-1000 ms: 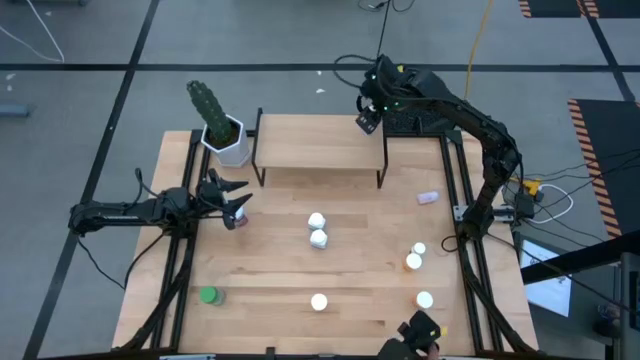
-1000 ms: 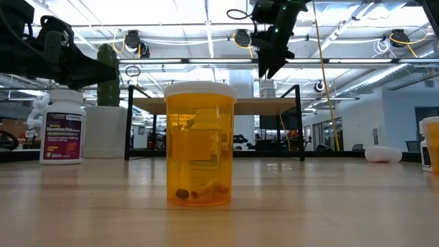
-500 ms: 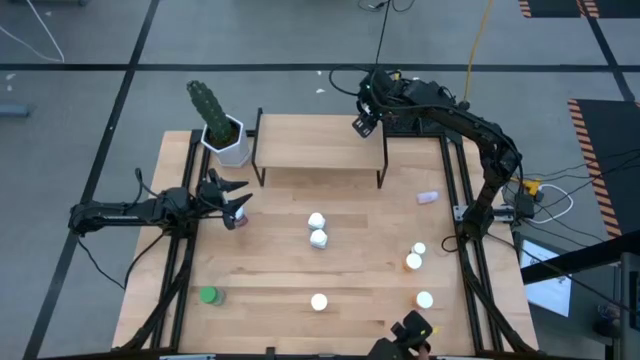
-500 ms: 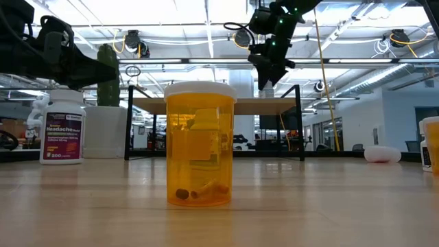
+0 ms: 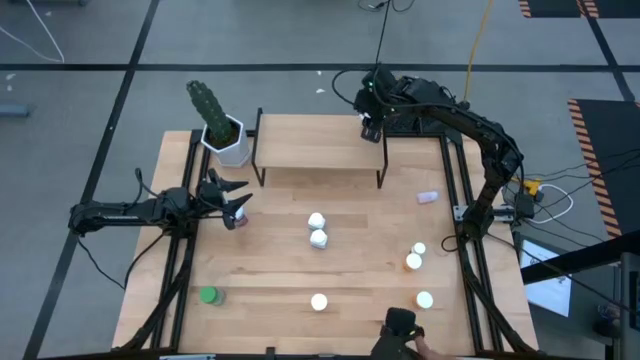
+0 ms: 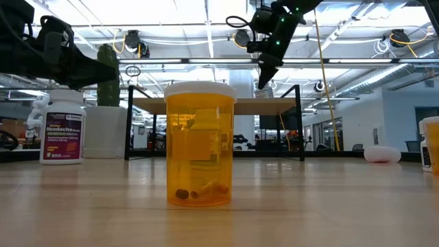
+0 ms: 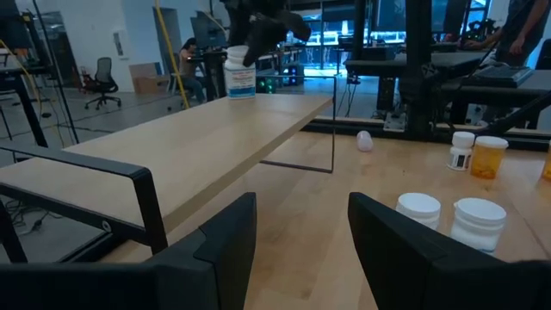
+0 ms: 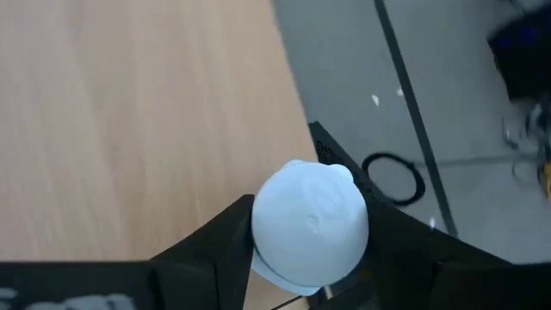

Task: Pick and place medicine bottles onto shelf by color
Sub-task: Put the top right white and blue pill bottle on the shelf

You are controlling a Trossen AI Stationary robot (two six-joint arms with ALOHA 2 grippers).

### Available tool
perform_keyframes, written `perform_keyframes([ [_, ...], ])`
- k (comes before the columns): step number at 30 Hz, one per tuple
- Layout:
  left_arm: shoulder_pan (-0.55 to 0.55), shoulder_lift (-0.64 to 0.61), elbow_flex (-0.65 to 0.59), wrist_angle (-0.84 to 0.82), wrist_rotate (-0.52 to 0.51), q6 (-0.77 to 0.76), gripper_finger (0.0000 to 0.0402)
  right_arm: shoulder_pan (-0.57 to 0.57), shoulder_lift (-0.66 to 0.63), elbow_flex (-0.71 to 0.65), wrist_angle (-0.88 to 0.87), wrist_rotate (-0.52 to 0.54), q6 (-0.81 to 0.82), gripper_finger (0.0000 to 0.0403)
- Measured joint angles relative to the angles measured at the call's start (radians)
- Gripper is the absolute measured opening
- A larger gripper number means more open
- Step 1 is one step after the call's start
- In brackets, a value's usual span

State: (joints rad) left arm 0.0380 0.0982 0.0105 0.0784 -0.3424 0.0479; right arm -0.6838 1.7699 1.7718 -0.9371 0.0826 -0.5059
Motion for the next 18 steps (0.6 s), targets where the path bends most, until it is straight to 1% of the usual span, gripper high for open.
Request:
perform_keyframes([
  [2, 0.0, 0.0, 0.0, 0.0, 0.0, 0.0, 0.0189, -0.014, 0.0, 0.0, -0.005, -0.035, -0.074, 0.0178],
  [5, 0.0, 0.0, 0.0, 0.0, 0.0, 0.0, 0.0189, -0.042, 0.0, 0.0, -0.006, -0.106, -0.143, 0.0174],
  [9, 0.0, 0.0, 0.0, 0.0, 0.0, 0.001, 0.0189, -0.089, -0.003, 0.0, -0.01, -0.233, -0.169, 0.0175],
  [13, 0.0, 0.0, 0.0, 0.0, 0.0, 0.023, 0.0189, -0.137, -0.006, -0.003, -0.014, -0.384, -0.202, 0.0178],
  [15, 0.0, 0.0, 0.0, 0.0, 0.0, 0.03, 0.0189, -0.152, -0.006, -0.003, -0.019, -0.424, -0.239, 0.0179],
  [18, 0.0, 0.0, 0.0, 0.0, -0.004, 0.034, 0.0189, -0.172, -0.006, -0.004, -0.015, -0.429, -0.301, 0.0179],
])
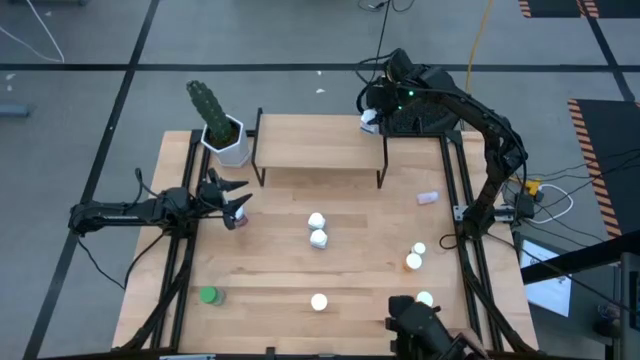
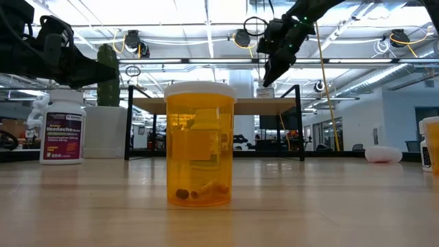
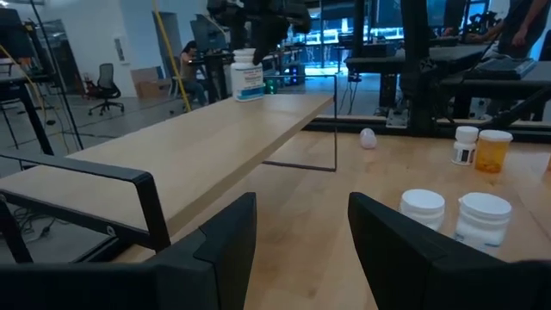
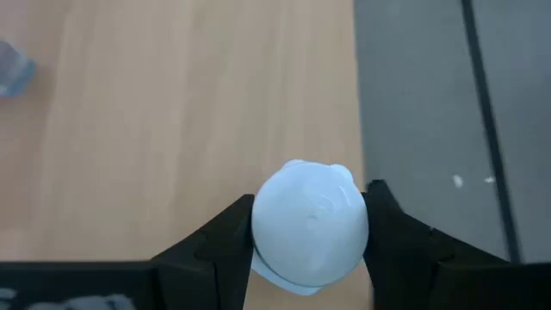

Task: Pick and place medicine bottles onto shelf by color
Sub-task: Put the top right white and blue pill bottle on the shelf

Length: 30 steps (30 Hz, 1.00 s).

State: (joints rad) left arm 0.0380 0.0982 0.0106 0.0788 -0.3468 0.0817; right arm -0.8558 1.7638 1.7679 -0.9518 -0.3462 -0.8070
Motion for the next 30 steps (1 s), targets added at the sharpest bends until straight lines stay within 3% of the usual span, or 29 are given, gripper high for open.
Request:
perform_keyframes([
  [14, 0.0, 0.0, 0.0, 0.046, -0.015, 0.049, 0.0189, -0.02, -0.001, 0.0, 0.059, -0.051, 0.002, 0.0186],
  [24, 0.0, 0.0, 0.0, 0.047, -0.02, 0.048, 0.0189, -0.019, -0.002, 0.001, 0.068, -0.047, 0.042, 0.026],
  [26, 0.0, 0.0, 0.0, 0.047, -0.02, 0.048, 0.0189, -0.019, -0.002, 0.001, 0.086, -0.044, 0.082, 0.0269],
  [30, 0.0, 0.0, 0.0, 0.047, -0.02, 0.048, 0.0189, -0.013, -0.022, 0.002, 0.148, 0.03, 0.31, 0.0278],
])
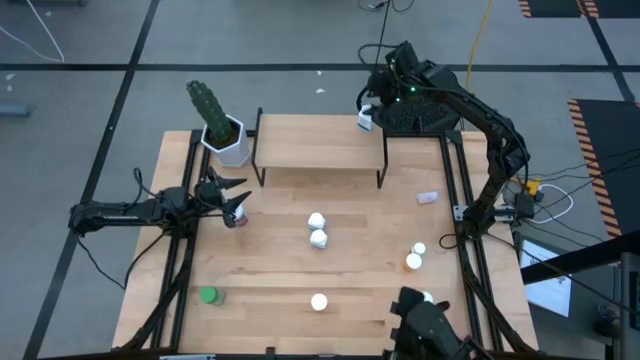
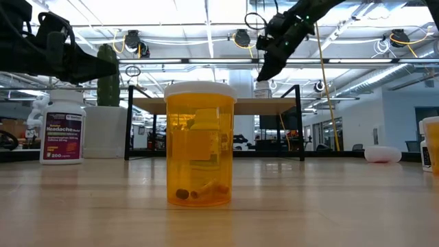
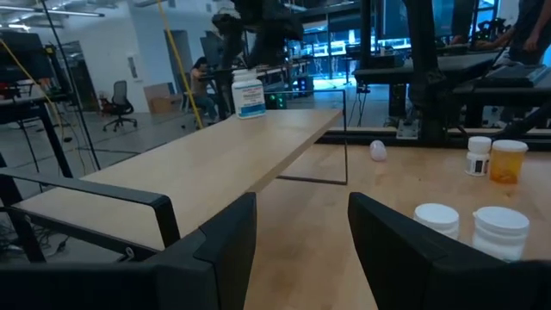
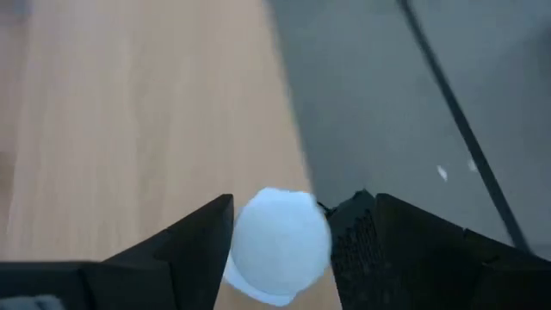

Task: Pick and place medicine bottles onto shelf by color
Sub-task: Put the top right white and blue pill bottle on the shelf

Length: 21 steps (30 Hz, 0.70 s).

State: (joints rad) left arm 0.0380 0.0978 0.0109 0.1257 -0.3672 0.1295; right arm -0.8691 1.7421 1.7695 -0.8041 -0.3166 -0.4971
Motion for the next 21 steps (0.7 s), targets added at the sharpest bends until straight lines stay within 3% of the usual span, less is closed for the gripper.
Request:
perform_keyframes([
  [7, 0.0, 0.0, 0.0, 0.0, 0.0, 0.0, 0.0189, 0.045, -0.074, 0.0, 0.012, 0.045, 0.369, 0.0279],
  [9, 0.0, 0.0, 0.0, 0.0, 0.0, 0.0, 0.0189, 0.075, -0.098, -0.021, 0.03, 0.117, 0.403, 0.0279],
  [15, 0.0, 0.0, 0.0, -0.001, 0.0, 0.001, 0.0189, 0.175, -0.185, -0.227, 0.223, 0.464, 0.455, 0.0279],
  [21, 0.0, 0.0, 0.0, -0.001, 0.0, 0.002, 0.0189, 0.204, -0.266, -0.423, 0.434, 0.498, 0.456, 0.0279],
])
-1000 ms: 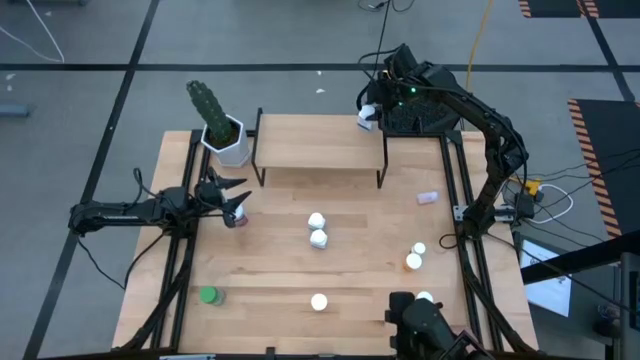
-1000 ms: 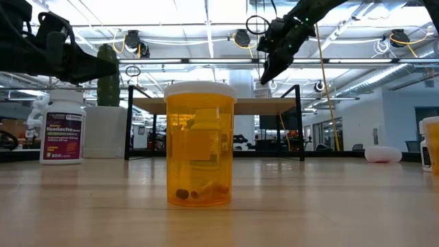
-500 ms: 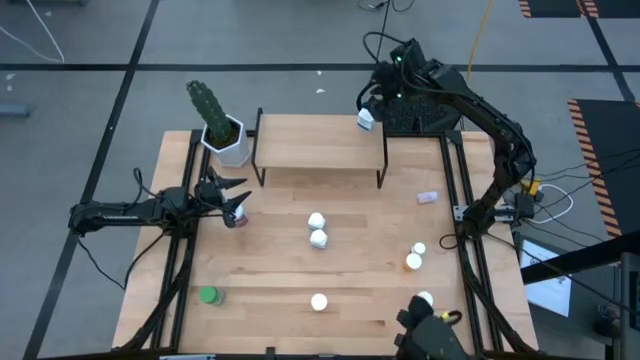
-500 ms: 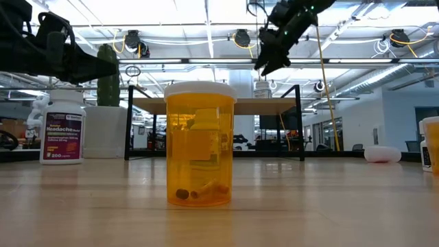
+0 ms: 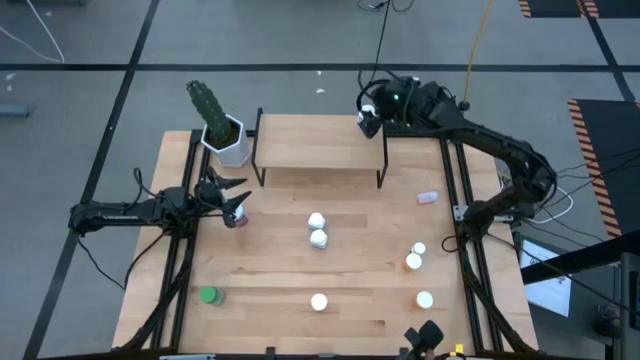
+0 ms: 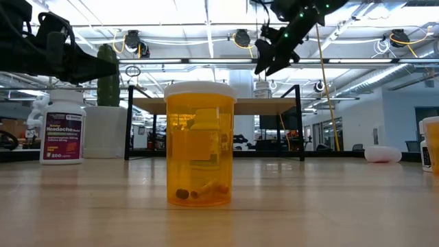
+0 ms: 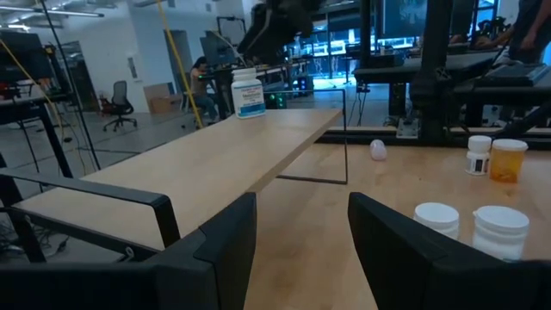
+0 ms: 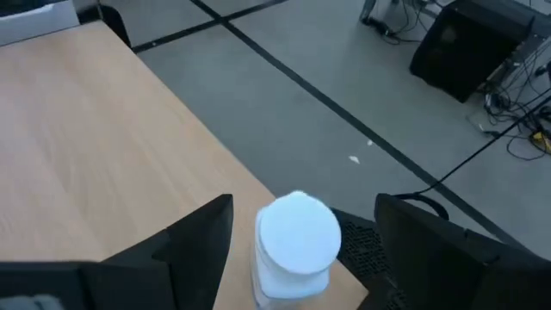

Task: Pick and place medicine bottles onto shelf by color
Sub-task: Put the top right white and blue pill bottle on the shelf

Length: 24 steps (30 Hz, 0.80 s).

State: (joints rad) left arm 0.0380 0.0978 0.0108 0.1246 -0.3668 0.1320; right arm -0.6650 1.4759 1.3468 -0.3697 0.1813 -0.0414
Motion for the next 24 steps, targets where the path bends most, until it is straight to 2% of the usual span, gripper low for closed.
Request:
perform_keyframes([
  [4, 0.0, 0.0, 0.0, 0.0, 0.0, 0.002, 0.0189, -0.011, -0.009, -0.047, 0.018, -0.004, -0.001, 0.0279],
  [8, 0.0, 0.0, 0.0, 0.0, 0.0, 0.005, 0.0189, -0.023, -0.008, -0.076, 0.058, -0.07, -0.003, 0.0279],
  [13, 0.0, 0.0, 0.0, 0.0, 0.0, 0.004, 0.0189, -0.028, -0.008, -0.084, 0.074, -0.081, -0.003, 0.0274],
  [21, 0.0, 0.0, 0.0, 0.0, 0.0, 0.004, 0.0189, -0.049, -0.004, -0.084, 0.074, -0.085, -0.018, 0.0228],
  [24, 0.0, 0.0, 0.0, 0.0, 0.0, 0.004, 0.0189, -0.063, -0.004, -0.084, 0.075, -0.145, -0.019, 0.0212],
])
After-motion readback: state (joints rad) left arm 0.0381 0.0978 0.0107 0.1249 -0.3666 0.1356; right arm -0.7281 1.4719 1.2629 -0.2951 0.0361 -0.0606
